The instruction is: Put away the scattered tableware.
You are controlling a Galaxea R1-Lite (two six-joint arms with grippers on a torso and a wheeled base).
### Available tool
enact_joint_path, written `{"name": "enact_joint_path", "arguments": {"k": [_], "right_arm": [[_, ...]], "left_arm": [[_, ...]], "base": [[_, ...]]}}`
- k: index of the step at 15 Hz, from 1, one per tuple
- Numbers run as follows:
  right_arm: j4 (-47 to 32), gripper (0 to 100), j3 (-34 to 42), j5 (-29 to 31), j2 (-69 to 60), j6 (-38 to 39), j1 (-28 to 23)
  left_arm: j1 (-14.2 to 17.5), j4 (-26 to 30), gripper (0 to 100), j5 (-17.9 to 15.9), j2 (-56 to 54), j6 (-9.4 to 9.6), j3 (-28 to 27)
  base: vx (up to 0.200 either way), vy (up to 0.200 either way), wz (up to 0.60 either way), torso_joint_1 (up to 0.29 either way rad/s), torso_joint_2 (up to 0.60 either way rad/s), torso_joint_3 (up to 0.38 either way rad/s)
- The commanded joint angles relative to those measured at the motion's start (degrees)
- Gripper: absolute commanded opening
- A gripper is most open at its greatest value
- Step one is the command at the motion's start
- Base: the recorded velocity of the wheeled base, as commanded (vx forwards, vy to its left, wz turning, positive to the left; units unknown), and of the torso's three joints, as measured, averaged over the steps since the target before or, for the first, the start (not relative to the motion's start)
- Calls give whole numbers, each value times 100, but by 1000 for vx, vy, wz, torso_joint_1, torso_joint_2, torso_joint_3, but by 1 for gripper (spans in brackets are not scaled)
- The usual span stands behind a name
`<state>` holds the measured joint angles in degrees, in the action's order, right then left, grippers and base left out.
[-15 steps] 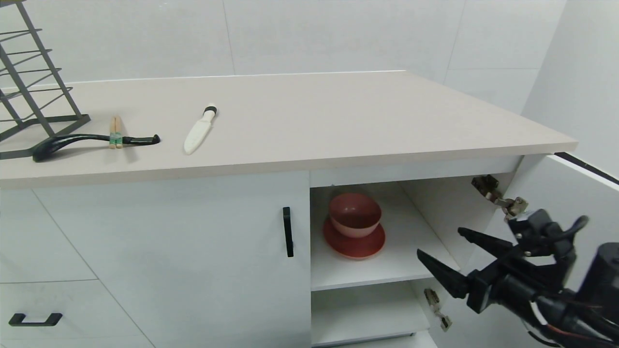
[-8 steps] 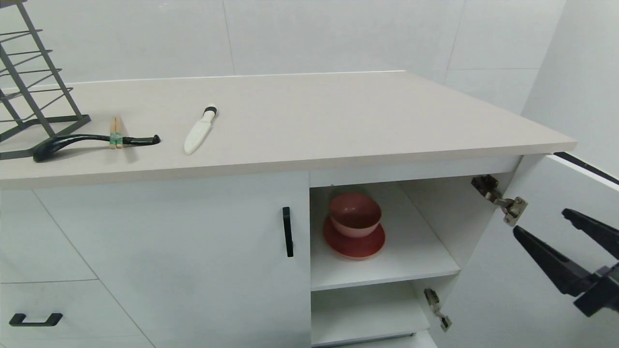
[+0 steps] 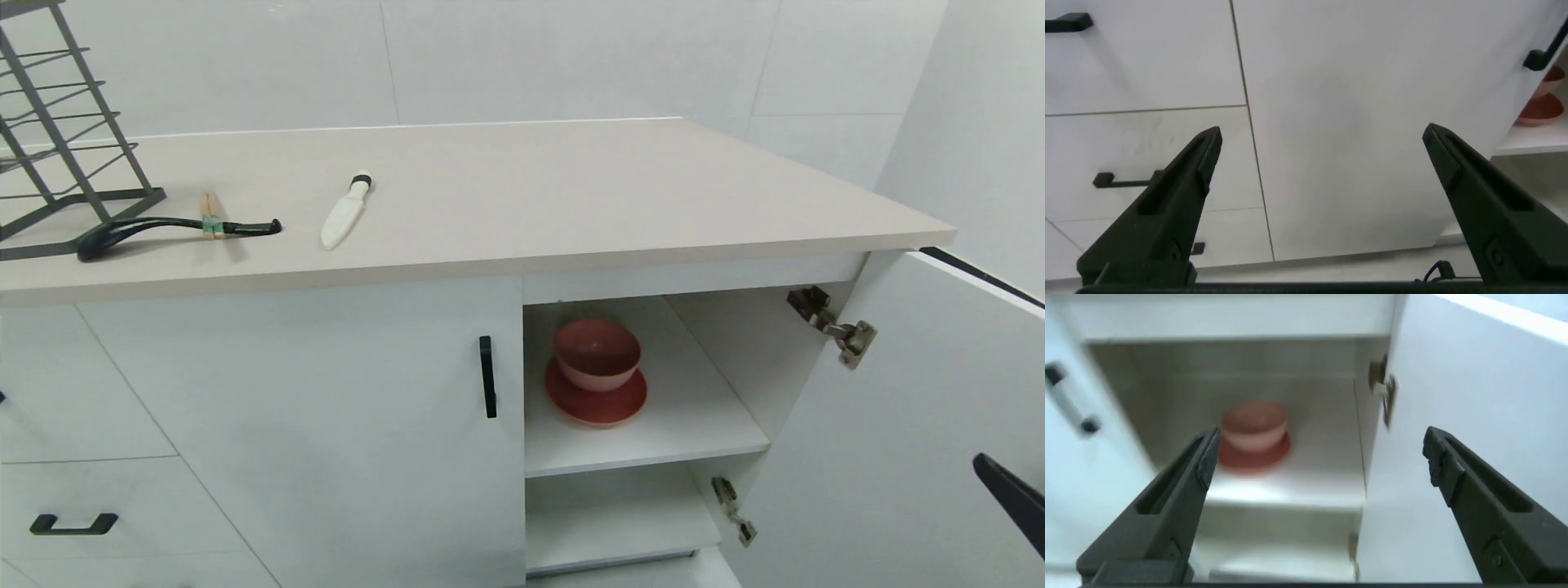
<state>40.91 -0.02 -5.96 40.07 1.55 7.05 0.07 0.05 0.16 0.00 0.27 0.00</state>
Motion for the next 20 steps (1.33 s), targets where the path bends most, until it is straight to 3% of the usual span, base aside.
{"name": "enact_joint_path", "arguments": {"k": [1,7,11,14,18,19,20], "right_arm": [[-857,100,-77,-643,-1414,-234,-713],[-2623,100,-94,-854,-3163,-260,-836],[-3819,100,-6,-819,-3998,-190,-705],[-3836,100,-15,-678,-3998,-234,-713],[-3836,100,-15,-678,-3998,-234,-713],[-3827,0,-6,-678,-3998,-234,-713],[-3845,0,-15,-678,-3998,-216,-713]], "left_arm": [[1,4,100,-7,0,0,0],[1,4,100,-7,0,-9,0],[1,4,100,-7,0,-9,0],[1,-5,100,-7,0,-9,0],[1,-5,100,-7,0,-9,0],[1,-5,100,-7,0,-9,0],[1,-5,100,-7,0,-9,0]], "base": [[-200,0,0,2,2,2],[-200,0,0,3,5,2],[-200,-200,0,4,2,4],[-200,-200,0,1,-1,4],[-200,0,0,4,5,2],[-200,0,0,2,2,7],[0,-200,0,-2,-2,2]]}}
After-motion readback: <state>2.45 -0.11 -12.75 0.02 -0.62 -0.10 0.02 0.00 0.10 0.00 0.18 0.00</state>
